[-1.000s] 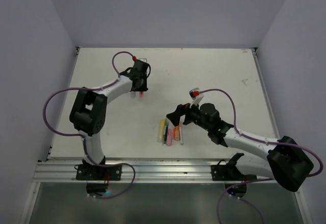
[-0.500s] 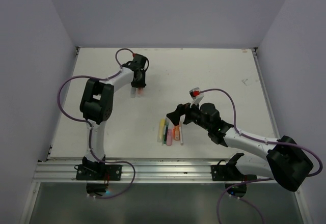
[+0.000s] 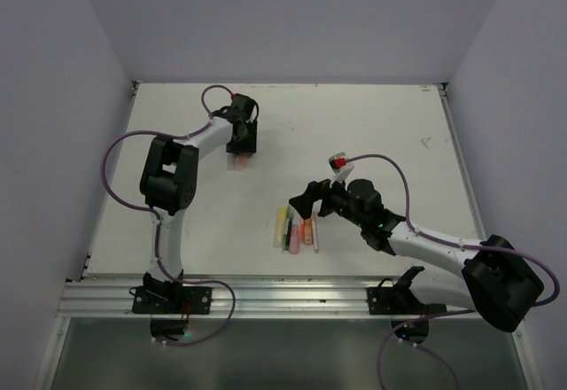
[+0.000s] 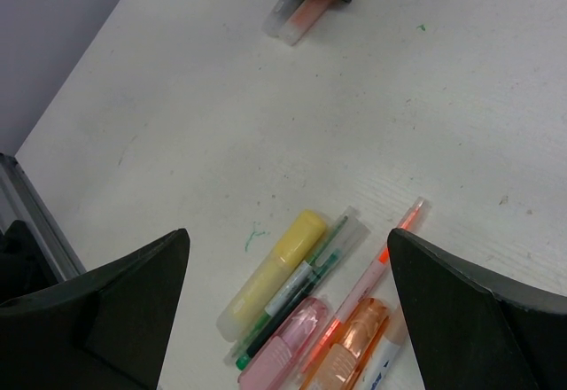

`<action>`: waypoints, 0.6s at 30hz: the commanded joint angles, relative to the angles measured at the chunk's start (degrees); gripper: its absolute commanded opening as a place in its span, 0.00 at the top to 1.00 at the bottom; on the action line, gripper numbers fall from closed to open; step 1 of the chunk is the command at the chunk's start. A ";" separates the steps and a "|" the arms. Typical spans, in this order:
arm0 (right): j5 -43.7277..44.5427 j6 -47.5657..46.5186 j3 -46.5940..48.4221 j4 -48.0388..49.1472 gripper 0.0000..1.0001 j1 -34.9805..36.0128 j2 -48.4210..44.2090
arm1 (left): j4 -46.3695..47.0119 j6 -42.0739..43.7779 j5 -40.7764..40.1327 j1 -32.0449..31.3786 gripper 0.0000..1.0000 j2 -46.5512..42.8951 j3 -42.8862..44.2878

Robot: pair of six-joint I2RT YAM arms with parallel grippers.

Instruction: Open the pen caps

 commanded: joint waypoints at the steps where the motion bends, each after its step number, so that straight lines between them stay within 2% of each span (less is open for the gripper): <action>1: -0.21 -0.33 -0.28 2.82 0.02 -0.21 -0.68 | -2.46 -1.68 2.80 0.58 0.49 -4.00 1.14; 4: 1.19 -0.94 0.77 0.54 0.04 -0.21 -0.86 | -2.20 -2.73 4.47 0.50 0.46 -9.26 -0.09; 8: 4.08 -1.12 3.59 -6.04 0.09 0.23 0.28 | -0.18 -3.44 5.88 0.41 0.37 -18.85 -3.95; 10: 6.54 -1.03 6.74 -9.47 0.10 1.28 1.59 | 1.66 -3.52 5.88 0.41 0.34 -25.87 -7.72; 12: 10.50 -1.38 10.96 -15.27 0.12 3.83 3.87 | 4.12 -3.70 5.44 0.41 0.27 -33.23 -12.64; 13: 11.64 -1.38 12.37 -19.03 0.13 5.84 4.75 | 5.09 -3.79 5.27 0.41 0.21 -35.89 -14.58; 18: 18.93 1.16 21.15 -29.16 0.23 10.16 12.05 | 10.98 -3.00 2.11 0.41 0.10 -52.84 -28.71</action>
